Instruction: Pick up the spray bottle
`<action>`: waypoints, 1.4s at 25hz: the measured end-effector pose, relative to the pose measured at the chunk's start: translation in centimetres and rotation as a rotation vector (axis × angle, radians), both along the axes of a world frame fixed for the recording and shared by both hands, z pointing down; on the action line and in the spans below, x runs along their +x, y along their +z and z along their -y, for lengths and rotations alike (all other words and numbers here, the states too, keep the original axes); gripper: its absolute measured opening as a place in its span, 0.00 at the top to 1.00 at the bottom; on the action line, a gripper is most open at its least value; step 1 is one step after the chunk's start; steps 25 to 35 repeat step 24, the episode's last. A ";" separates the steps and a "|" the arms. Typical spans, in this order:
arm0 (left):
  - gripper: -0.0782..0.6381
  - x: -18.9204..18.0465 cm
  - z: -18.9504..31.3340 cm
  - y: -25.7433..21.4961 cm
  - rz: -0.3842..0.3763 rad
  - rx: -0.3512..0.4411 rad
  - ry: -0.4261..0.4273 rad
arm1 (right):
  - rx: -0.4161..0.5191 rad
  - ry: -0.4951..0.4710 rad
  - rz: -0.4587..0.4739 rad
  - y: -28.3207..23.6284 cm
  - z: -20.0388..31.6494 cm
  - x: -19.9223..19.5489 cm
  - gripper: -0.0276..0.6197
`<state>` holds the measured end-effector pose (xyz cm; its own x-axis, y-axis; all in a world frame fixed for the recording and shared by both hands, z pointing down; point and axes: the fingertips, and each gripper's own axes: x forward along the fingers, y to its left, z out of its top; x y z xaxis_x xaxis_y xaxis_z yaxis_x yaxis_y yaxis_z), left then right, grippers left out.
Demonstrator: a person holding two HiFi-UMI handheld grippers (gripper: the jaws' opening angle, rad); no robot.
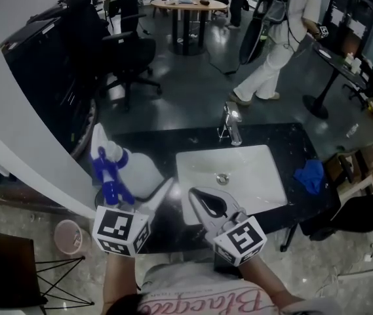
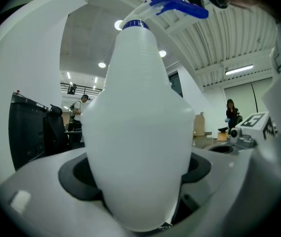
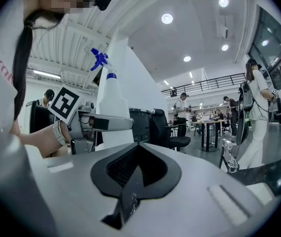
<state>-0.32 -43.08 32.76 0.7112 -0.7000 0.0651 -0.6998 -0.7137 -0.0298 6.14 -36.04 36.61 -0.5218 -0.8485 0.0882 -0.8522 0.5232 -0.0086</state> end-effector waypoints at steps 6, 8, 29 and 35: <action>0.30 -0.3 -2.3 1.0 -0.022 -0.025 0.012 | 0.012 0.002 -0.004 -0.1 -0.5 0.1 0.96; 0.30 -0.3 -2.8 1.5 -0.027 -0.037 0.019 | 0.006 0.005 -0.001 -0.1 -0.5 0.2 0.96; 0.30 0.6 -5.6 3.2 -0.031 -0.044 0.076 | 0.001 -0.008 -0.025 -0.1 -0.5 0.0 0.96; 0.30 0.6 -5.6 3.2 -0.031 -0.044 0.076 | 0.001 -0.008 -0.025 -0.1 -0.5 0.0 0.96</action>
